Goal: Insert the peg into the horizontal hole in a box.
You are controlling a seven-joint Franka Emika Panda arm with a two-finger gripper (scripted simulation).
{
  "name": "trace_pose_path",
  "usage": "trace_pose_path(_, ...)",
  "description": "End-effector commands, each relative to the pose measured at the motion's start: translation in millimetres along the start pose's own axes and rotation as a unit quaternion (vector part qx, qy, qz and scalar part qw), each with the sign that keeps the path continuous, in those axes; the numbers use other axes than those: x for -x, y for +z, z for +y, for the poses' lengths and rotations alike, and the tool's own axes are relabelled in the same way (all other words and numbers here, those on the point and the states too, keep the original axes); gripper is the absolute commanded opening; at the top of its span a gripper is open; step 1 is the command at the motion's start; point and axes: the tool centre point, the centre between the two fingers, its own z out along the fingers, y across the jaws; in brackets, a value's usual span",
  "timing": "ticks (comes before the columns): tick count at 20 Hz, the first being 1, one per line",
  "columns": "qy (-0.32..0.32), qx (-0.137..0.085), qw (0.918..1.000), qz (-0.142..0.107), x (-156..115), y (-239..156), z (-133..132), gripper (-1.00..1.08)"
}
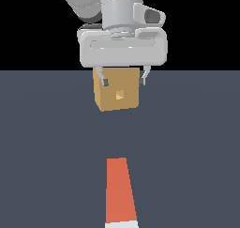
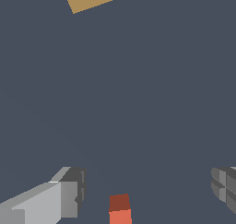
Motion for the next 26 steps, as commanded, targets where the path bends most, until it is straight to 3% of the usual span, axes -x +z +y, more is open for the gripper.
trace_pose_path(1, 0.0, 0.0, 1.0, 0.0, 0, 0, 0, 1.0)
trace_pose_path(7, -0.002, -0.001, 1.0, 0.0, 11, 4, -1, 1.0)
trace_pose_path(12, -0.006, -0.002, 1.0, -0.001, 38, 13, -3, 1.0)
trace_pose_path(17, -0.014, -0.004, 0.9999, -0.001, 80, 28, -6, 1.0)
trace_pose_path(26, -0.031, -0.009, 0.9995, -0.003, 180, 62, -8, 1.0)
